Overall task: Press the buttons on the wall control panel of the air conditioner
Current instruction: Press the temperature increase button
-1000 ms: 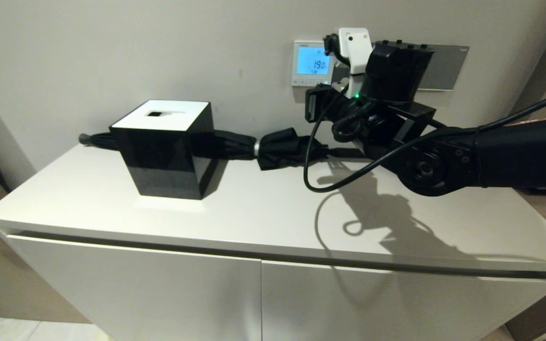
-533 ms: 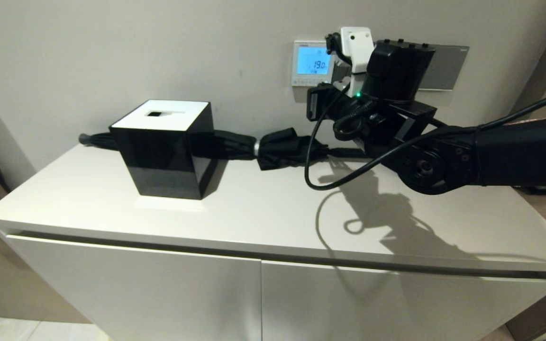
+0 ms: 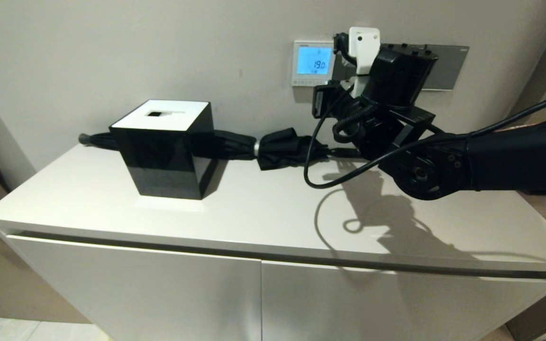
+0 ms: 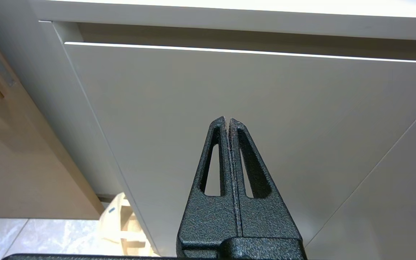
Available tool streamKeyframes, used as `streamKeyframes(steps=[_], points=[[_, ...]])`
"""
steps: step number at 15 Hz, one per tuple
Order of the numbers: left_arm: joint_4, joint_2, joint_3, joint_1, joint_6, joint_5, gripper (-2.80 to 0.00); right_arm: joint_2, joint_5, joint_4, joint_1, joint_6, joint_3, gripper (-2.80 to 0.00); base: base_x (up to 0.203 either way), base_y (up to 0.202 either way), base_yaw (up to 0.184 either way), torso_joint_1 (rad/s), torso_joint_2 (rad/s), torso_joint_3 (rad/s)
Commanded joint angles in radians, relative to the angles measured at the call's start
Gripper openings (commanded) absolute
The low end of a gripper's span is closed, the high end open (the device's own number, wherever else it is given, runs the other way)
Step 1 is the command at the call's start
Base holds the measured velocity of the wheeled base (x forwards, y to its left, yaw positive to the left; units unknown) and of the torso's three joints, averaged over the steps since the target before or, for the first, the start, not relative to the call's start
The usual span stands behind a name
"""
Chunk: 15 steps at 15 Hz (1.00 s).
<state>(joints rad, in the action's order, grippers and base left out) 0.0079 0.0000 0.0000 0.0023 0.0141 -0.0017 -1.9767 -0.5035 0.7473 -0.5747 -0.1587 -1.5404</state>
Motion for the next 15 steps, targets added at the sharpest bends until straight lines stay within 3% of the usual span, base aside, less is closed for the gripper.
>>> streamKeyframes(steps=[1,15], points=[[0.0,0.0,0.0,0.001,0.0,0.0,-2.8,-0.013,-0.005,0.004,0.01,-0.001,0.001,-2.8,0.0,0.0,0.0,0.0,0.0,0.0],[0.0,0.0,0.0,0.001,0.0,0.0,-2.8,-0.095,0.013,0.022,0.035,0.002,-0.066,-2.8,0.0,0.0,0.0,0.0,0.0,0.0]])
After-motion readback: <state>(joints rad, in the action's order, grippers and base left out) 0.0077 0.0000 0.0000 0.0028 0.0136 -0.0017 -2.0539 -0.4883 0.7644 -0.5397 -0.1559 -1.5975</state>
